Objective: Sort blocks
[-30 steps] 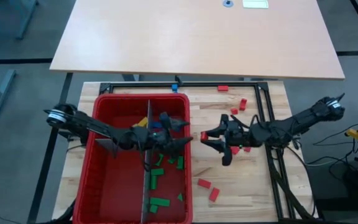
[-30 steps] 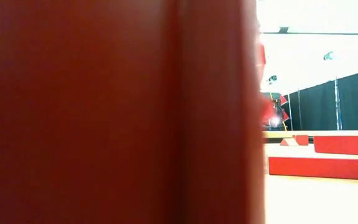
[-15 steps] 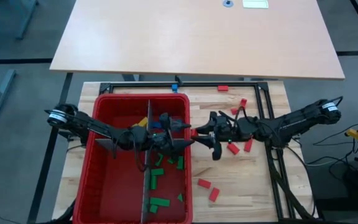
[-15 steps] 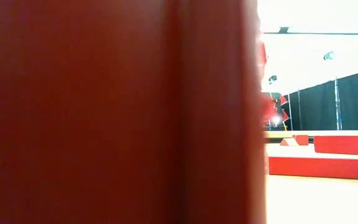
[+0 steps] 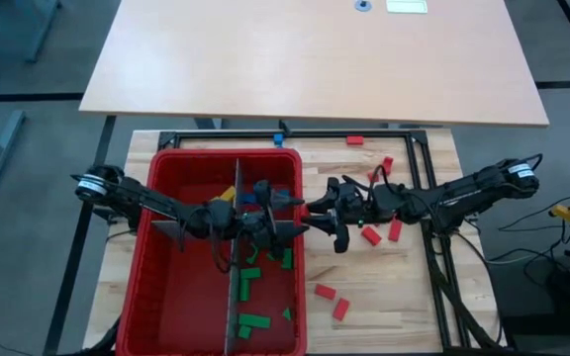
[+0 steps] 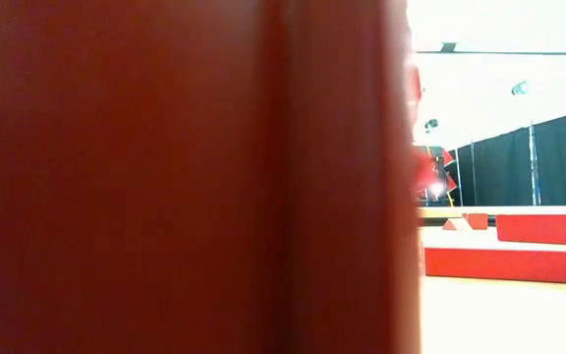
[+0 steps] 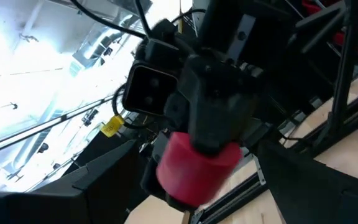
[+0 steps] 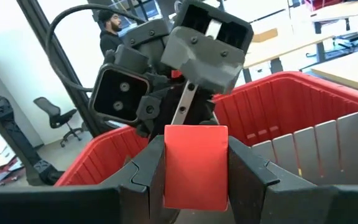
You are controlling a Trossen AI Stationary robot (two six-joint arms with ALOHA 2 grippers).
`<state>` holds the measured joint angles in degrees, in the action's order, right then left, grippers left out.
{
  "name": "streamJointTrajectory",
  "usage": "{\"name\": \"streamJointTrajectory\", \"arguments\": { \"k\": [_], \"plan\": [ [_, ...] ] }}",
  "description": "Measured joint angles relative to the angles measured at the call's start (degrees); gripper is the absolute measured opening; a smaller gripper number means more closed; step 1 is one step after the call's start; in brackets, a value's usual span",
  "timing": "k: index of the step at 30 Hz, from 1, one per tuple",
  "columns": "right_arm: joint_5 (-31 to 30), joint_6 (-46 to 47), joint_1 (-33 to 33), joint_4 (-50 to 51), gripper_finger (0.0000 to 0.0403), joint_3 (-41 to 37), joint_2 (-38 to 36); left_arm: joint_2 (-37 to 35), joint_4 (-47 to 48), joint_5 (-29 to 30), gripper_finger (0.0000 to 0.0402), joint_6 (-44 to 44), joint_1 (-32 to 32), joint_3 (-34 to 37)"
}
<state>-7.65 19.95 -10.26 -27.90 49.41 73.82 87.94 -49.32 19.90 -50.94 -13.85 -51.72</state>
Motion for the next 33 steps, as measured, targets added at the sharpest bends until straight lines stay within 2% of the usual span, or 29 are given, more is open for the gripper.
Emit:
{"name": "streamJointTrajectory", "arguments": {
  "k": [19, 24, 27, 32, 33],
  "plan": [
    [0.79, 1.14, 0.08, -1.47, 0.011, 0.07, 0.24, 0.88, -2.38, 0.0, 0.0313, 0.48, 0.0, -0.02],
    [2.86, 1.02, 0.18, -1.25, 0.011, 2.62, 2.33, 1.0, -2.66, -0.05, 0.0305, 0.5, 0.0, -0.02],
    [4.97, 0.54, 0.23, -0.53, 0.011, 5.2, 5.26, 1.01, -2.5, -0.16, 0.0263, 0.5, -0.04, -0.02],
    [4.17, 1.76, 0.28, 4.32, 0.011, 10.46, 9.45, 0.99, -0.55, 0.91, 0.0138, -1.1, -0.17, 0.02],
    [4.21, 1.9, 0.31, 4.91, 0.011, 11.41, 9.88, 0.79, -0.38, 0.89, 0.0136, -1.42, -0.25, -0.06]
  ]
}}
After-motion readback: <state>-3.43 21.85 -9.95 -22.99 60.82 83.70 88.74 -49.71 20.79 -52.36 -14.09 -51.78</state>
